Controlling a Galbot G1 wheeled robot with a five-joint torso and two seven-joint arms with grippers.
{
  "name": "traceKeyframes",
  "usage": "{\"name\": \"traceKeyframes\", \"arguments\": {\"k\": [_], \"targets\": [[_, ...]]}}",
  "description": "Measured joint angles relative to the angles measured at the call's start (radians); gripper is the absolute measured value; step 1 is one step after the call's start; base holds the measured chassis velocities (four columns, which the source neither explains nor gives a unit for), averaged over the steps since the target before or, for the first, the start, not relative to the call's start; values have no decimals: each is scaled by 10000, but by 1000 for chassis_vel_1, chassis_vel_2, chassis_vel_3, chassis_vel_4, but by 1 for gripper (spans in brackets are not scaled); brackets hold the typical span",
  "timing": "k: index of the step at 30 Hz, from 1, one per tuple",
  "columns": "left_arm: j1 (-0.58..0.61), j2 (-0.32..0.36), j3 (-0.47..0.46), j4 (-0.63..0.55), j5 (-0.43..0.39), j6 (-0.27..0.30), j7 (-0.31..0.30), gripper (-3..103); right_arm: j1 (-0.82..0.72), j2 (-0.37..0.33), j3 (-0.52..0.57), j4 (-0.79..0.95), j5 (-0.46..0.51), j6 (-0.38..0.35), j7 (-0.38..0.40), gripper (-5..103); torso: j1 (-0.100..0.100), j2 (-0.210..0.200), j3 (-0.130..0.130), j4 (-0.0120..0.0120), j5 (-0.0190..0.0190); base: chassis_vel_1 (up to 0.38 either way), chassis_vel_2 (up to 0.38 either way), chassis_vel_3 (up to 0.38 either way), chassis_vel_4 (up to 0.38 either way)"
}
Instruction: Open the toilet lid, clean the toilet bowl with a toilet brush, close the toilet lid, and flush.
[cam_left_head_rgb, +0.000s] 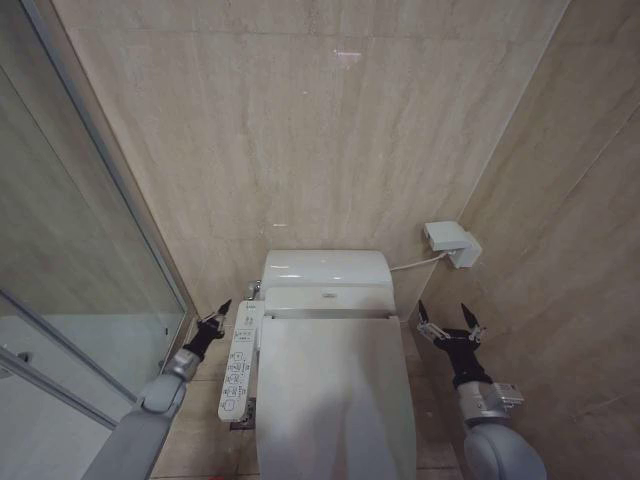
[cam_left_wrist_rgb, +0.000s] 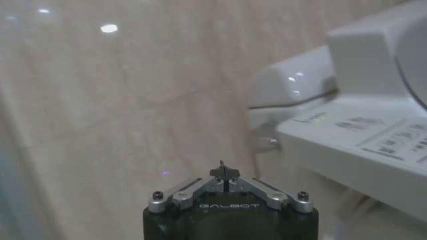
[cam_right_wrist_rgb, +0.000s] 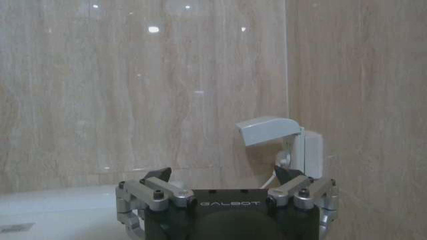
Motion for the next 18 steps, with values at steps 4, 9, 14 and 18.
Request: {"name": "traceKeyframes", "arguments": {"k": [4,9,14,18], "targets": [[735,-11,-524,-1100,-232,320,-906,0,0,0,0,0,0,0,0,100,0,0,0,-2,0,0,0,0,0],[1489,-203,-1104,-2747,-559,992,-1844,1,0,0,0,0,0,0,0,100,0,0,0,-3,3,0,0,0,0],[2152,-444,-1355,-4089,-785,1559,-2218,28,0,0,0,0,0,0,0,100,0,0,0,-6,4,0,0,0,0],[2806,-624,-1614,-5058,-991,2051,-2432,28,0,0,0,0,0,0,0,100,0,0,0,-2,3,0,0,0,0]]}}
